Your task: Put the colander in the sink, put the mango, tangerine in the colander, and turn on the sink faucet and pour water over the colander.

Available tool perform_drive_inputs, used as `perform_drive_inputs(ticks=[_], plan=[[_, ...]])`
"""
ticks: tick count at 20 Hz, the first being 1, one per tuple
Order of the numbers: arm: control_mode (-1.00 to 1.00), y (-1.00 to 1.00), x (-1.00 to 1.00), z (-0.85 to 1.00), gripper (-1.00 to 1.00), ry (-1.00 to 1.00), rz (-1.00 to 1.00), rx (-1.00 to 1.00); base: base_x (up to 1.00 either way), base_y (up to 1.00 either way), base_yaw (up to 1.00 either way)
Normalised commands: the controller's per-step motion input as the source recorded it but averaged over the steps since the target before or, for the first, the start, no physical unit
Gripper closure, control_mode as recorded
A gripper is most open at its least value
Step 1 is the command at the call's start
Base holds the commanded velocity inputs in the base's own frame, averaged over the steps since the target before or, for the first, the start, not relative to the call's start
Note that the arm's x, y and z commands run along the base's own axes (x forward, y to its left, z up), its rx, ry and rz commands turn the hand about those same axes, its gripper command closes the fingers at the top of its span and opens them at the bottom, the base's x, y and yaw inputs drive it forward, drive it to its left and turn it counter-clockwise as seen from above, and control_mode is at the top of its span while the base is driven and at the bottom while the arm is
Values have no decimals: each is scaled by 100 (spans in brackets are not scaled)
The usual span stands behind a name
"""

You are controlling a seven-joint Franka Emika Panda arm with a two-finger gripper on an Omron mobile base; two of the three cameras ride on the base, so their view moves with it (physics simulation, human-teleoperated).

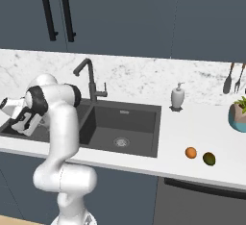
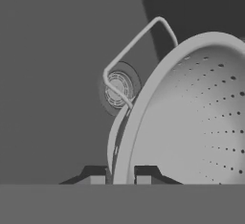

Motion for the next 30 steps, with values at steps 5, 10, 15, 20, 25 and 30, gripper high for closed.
perform_drive_inputs(ticks=[5, 10, 15, 20, 25, 30], plan=[[-100, 16, 49, -22, 100, 1, -3, -17, 0, 0, 0], [-100, 1, 46, -17, 100, 6, -7, -13, 0, 0, 0], [-100, 0, 50, -12, 100, 8, -9, -3, 0, 0, 0], [-100, 0, 47, -14, 100, 3, -8, 0, 0, 0, 0], [-100, -6, 24, -14, 100, 5, -9, 0, 0, 0, 0], [-100, -35, -2, 0, 100, 4, -15, 0, 0, 0, 0]])
